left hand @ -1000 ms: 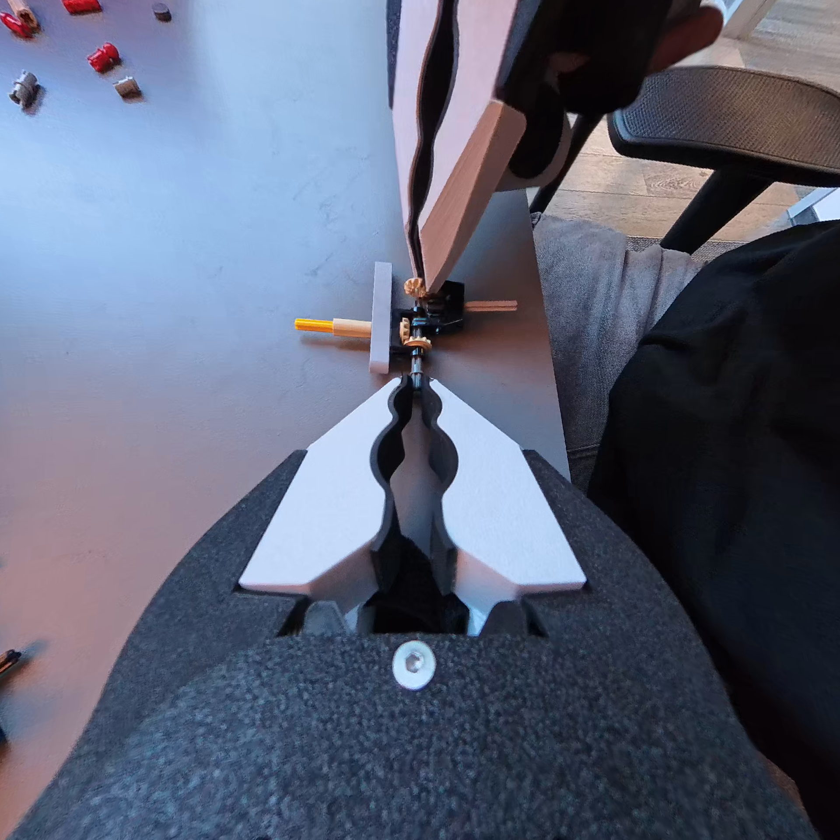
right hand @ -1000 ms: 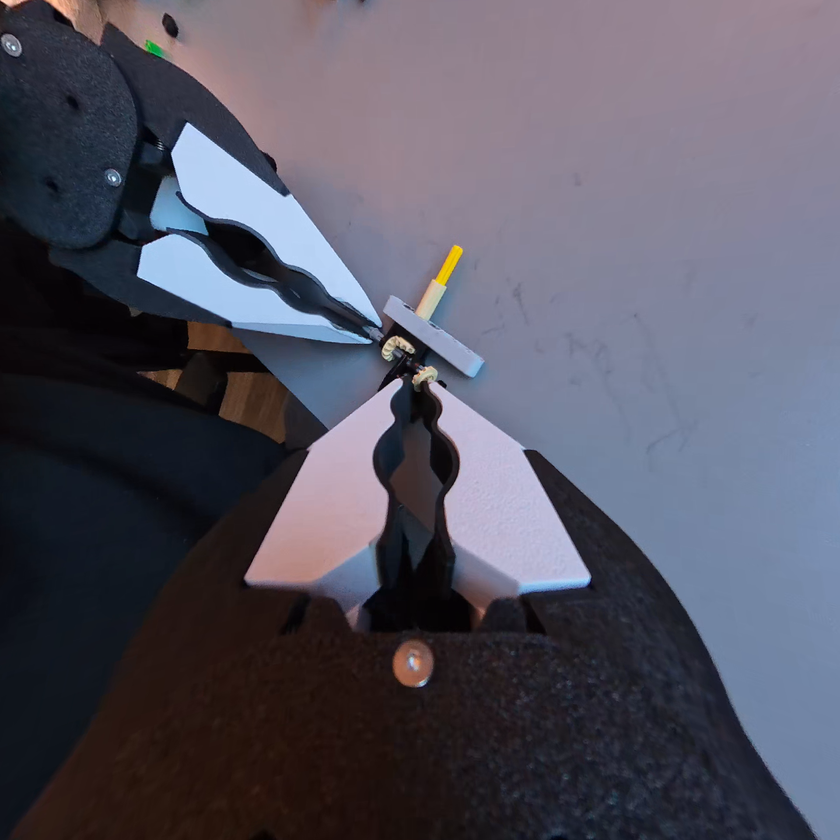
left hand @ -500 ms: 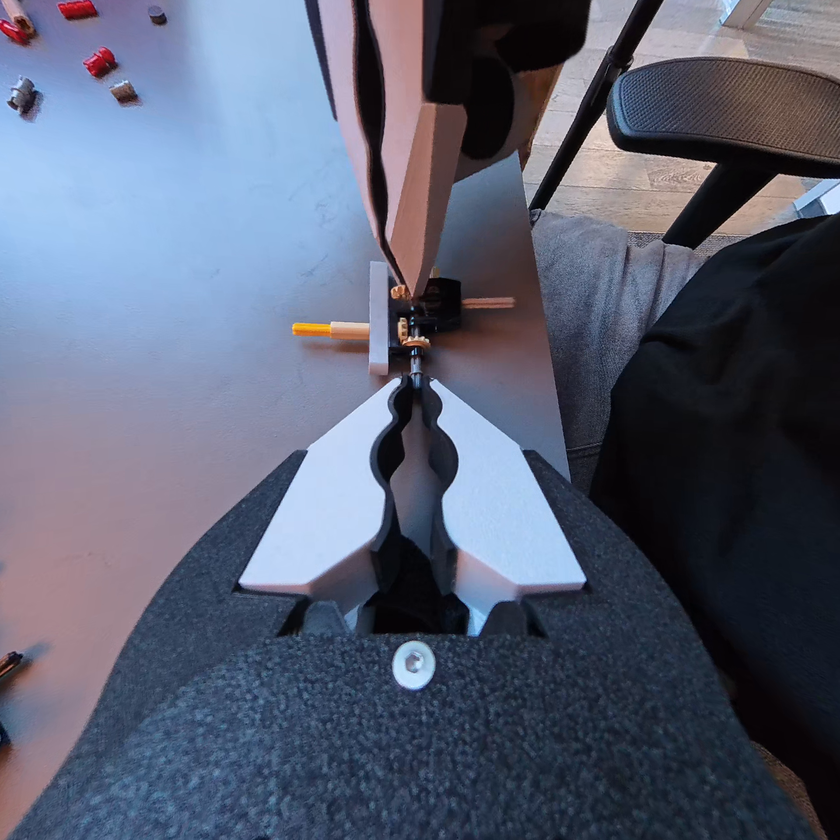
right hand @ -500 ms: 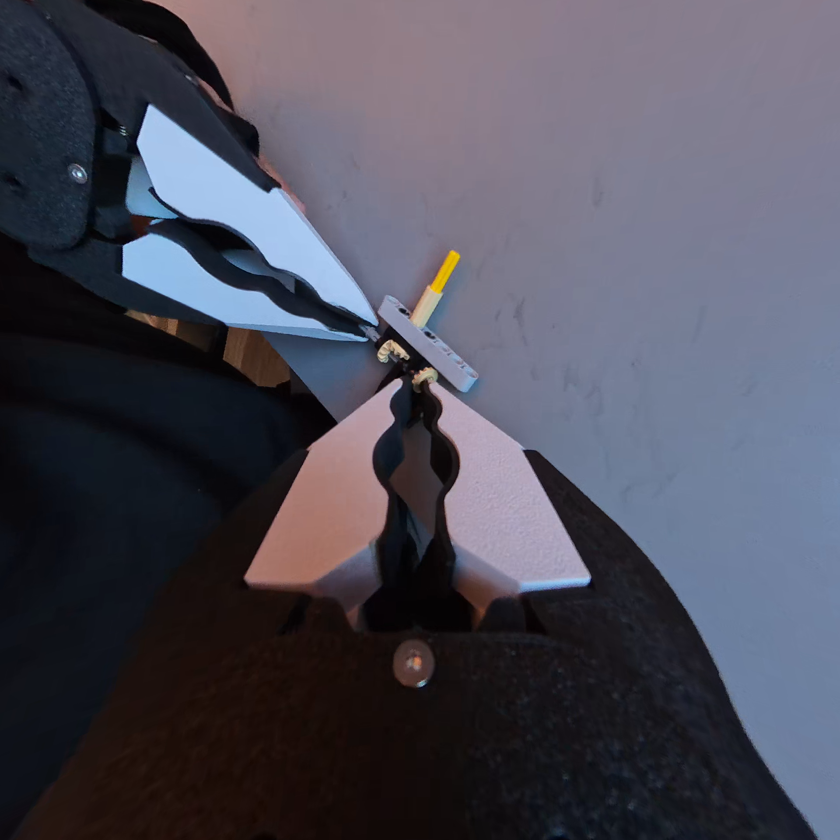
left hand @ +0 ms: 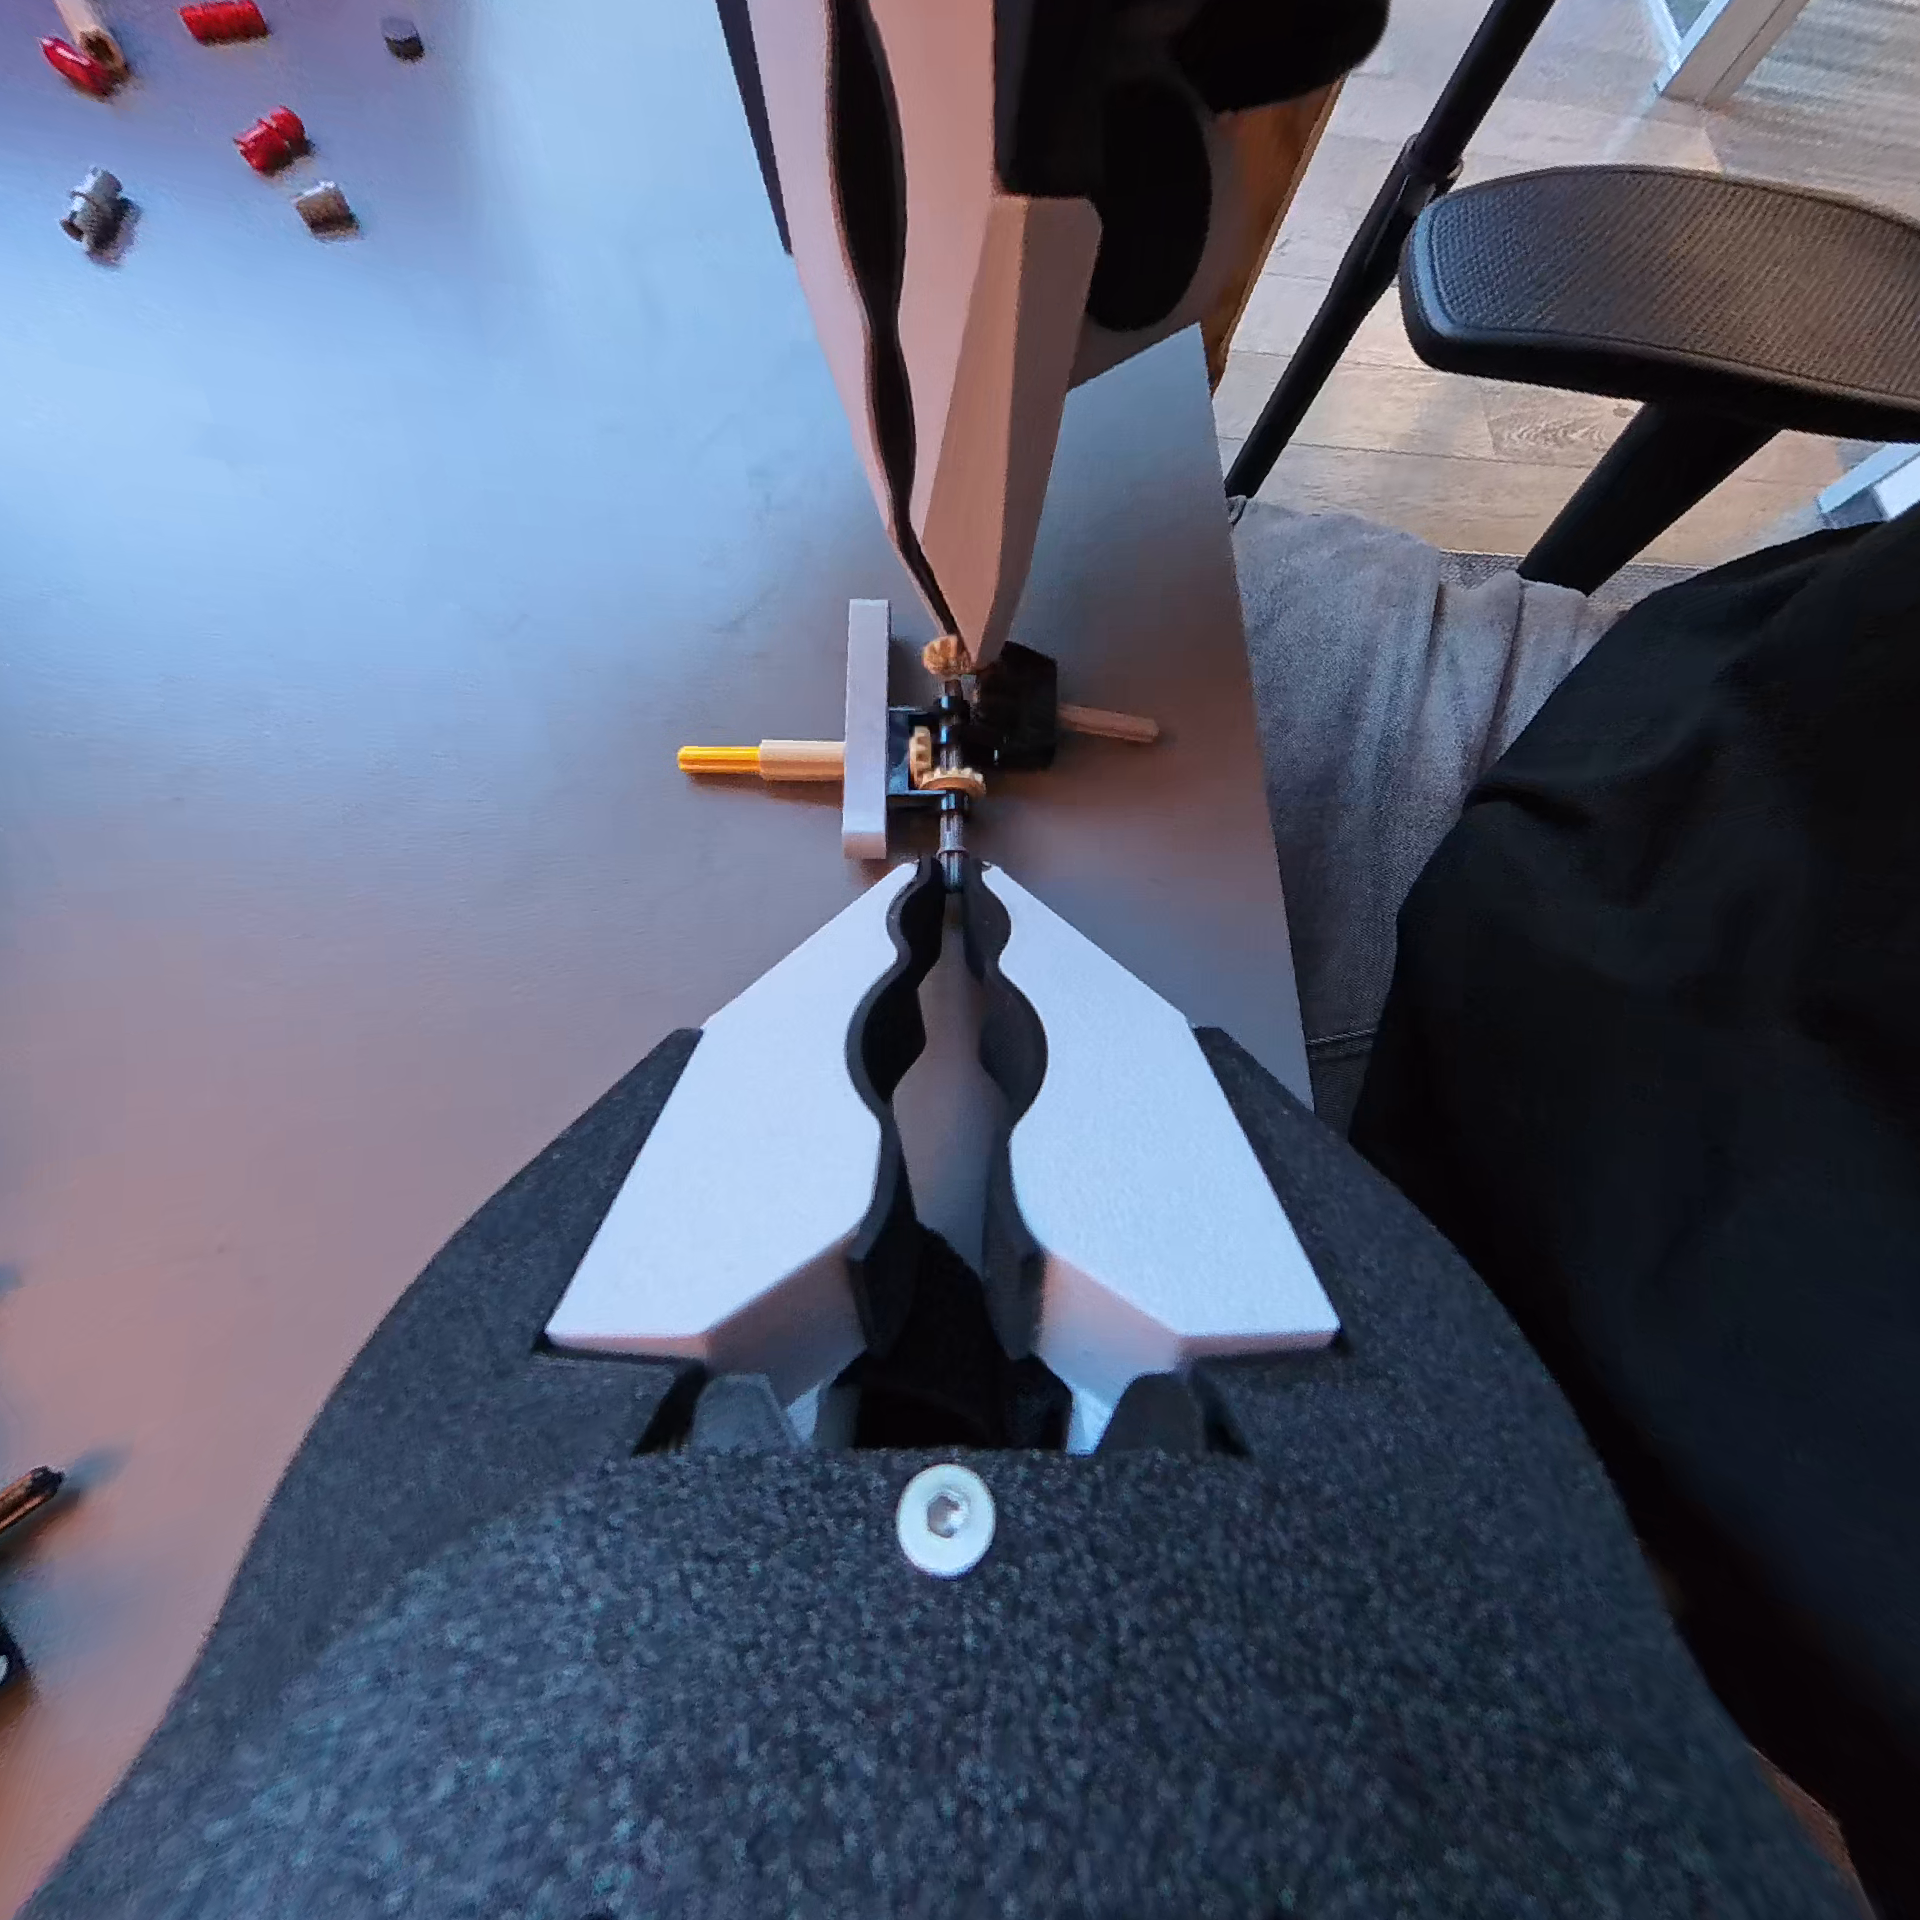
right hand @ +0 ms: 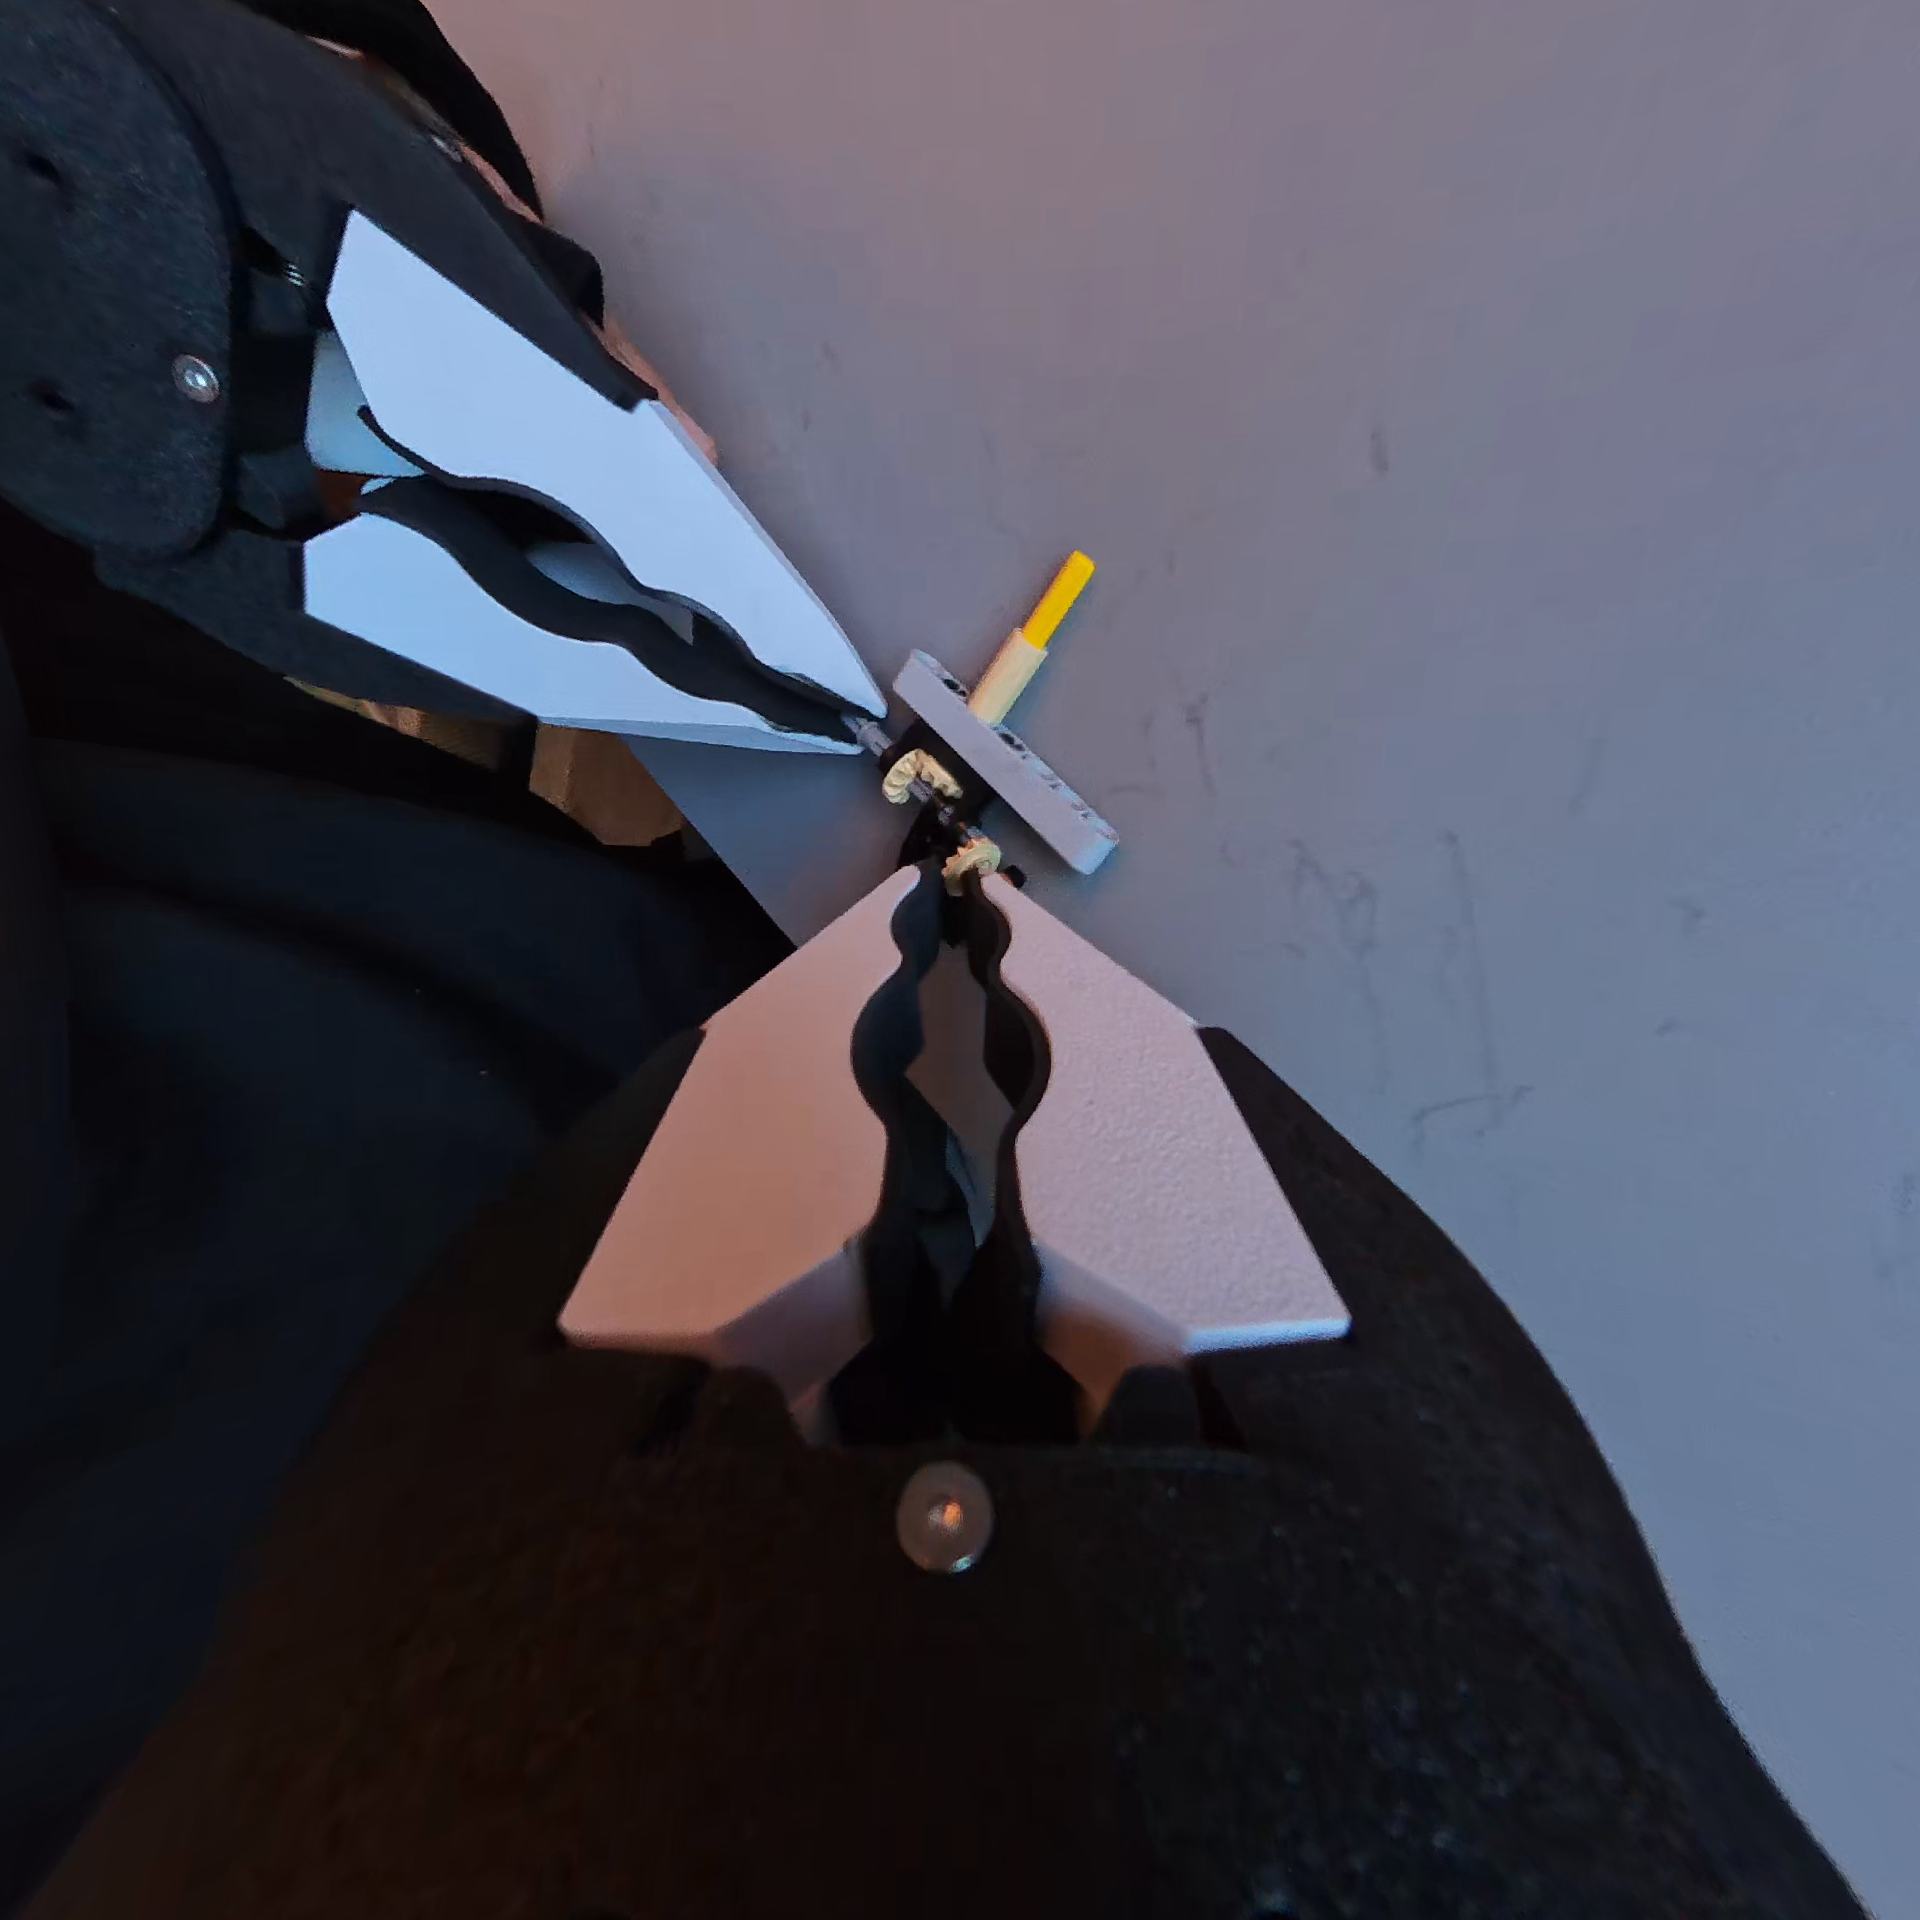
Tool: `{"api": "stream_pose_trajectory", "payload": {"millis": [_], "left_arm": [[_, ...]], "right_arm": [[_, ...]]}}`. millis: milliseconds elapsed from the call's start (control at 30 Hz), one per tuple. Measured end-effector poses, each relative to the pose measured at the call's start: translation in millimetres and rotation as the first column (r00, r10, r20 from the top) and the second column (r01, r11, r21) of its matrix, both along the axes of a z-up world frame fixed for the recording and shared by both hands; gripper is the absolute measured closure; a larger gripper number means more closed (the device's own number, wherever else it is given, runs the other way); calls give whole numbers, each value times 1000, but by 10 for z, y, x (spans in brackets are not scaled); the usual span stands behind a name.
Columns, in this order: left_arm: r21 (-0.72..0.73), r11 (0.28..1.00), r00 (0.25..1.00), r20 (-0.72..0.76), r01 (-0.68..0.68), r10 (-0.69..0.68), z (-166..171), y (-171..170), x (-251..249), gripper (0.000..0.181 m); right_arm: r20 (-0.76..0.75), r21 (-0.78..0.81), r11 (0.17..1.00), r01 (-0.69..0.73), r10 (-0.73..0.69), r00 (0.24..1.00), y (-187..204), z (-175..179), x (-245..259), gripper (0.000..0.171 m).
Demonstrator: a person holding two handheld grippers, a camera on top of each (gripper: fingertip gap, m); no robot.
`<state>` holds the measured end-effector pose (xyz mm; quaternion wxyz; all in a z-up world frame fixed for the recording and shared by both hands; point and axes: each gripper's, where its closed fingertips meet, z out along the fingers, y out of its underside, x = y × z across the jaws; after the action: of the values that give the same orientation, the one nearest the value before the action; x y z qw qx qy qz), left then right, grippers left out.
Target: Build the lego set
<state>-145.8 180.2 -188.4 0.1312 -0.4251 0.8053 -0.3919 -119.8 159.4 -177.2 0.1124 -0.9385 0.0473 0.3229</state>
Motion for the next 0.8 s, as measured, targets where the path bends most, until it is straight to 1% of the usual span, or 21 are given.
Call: {"api": "stream_pose_trajectory", "payload": {"millis": [167,433,800], "left_arm": [[0,1000,1000,-1,-1,1,-2,1,2,180],[8,1000,1000,-2,0,0,-11,-1,1,180],[11,1000,1000,-2,3,-3,-15,-6,-1,180]], "right_arm": [[1,-12,1000,8,-8,1000,-6,-29,-7,168],[-72,-45,998,49,-52,996,7,-38,4,168],[-80,-105,994,-4,-5,997,-1,-40,2,168]]}}
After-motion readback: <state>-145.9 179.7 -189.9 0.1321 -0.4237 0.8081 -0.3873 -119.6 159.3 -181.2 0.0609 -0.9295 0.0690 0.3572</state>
